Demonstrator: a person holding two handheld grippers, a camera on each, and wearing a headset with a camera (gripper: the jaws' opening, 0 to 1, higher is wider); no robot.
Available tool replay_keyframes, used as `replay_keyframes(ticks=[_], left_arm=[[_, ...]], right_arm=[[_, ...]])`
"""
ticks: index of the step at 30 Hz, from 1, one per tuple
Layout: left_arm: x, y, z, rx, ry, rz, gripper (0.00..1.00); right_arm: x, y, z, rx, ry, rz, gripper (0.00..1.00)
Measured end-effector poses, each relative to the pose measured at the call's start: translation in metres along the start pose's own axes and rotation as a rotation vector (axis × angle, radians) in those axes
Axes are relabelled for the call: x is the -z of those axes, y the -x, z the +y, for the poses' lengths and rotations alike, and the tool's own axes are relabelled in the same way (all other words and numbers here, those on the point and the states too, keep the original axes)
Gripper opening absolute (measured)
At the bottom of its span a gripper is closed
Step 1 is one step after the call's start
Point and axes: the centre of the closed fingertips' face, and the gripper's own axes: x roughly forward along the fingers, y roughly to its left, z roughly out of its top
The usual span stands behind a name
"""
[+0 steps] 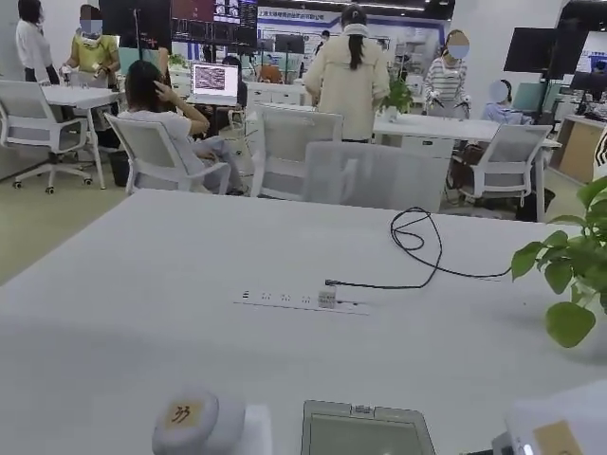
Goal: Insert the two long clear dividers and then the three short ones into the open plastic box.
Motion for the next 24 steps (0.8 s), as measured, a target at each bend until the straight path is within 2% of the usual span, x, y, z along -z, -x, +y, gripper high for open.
replay_keyframes(ticks=[11, 24], left_arm=[[0.0012, -0.0019, -0.0046, 0.026, 0.034, -0.001, 0.0], [0.001, -0.0008, -0.0042, 0.025, 0.045, -0.017, 0.0]], right_arm=[[0.0, 0.0001, 0.0005, 0.001, 0.022, 0.01, 0.33], [-0.0011, 0.0007, -0.0004, 0.009, 0.045, 0.014, 0.33]])
